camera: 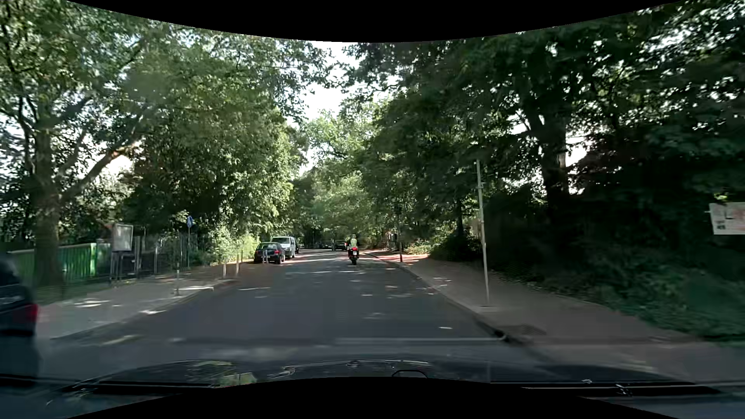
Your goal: Follow the waypoints while adhering to traffic rules and regulations
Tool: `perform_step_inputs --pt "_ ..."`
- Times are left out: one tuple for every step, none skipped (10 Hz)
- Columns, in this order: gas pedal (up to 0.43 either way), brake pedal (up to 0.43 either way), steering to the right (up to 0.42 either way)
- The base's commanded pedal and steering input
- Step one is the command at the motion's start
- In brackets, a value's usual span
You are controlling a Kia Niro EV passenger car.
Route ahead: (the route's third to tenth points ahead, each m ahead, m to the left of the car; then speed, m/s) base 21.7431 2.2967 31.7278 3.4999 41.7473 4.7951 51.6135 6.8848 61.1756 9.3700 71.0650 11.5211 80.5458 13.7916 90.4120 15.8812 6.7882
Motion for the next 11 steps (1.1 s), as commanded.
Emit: perform_step_inputs --pt "0.268 0.0 -0.006" --pt "0.268 0.0 -0.014" --pt "0.268 0.0 -0.019" --pt "0.268 0.0 -0.019" --pt "0.268 0.0 -0.018" --pt "0.268 0.0 -0.017" --pt "0.268 0.0 -0.017" --pt "0.268 0.0 -0.016" --pt "0.26 0.0 -0.019" --pt "0.248 0.0 -0.024" --pt "0.248 0.0 -0.025"
